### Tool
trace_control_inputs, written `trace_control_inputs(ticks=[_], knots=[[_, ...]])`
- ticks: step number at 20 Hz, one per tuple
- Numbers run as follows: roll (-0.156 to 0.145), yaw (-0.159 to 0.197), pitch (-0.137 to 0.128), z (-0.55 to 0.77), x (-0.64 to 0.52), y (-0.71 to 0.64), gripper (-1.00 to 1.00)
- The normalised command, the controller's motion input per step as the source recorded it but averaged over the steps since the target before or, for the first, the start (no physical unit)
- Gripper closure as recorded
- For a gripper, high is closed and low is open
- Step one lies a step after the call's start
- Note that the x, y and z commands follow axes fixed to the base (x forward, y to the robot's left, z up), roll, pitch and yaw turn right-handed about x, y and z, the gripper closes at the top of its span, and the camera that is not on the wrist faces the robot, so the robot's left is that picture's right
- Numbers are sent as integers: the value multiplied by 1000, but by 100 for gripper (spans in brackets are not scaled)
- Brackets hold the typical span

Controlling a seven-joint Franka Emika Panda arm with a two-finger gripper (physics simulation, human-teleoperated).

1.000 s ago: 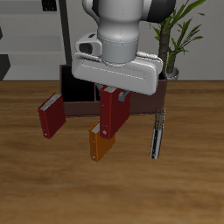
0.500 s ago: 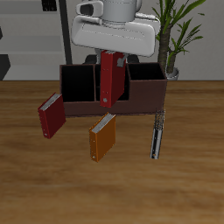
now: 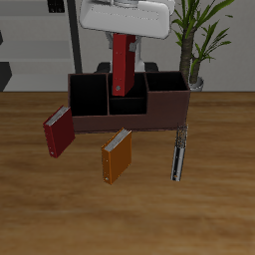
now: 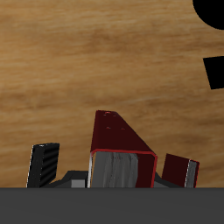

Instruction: Place the left red book into the back desk caddy's back compartment

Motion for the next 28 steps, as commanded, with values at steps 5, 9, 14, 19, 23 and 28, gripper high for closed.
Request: trace_control_inputs(ticks=[5,9,14,19,23,28], knots=[[-1,63,-7,53,-530,42,100],[-22,60,27,-23,-390,-50,100],[-50,20,24,44,-424,-63,100],[-61,43,13,-23,-537,-8,100],[-41,-3,-4,22,-384,-21,100],[-12,7,-8,27,-224,-6,100]])
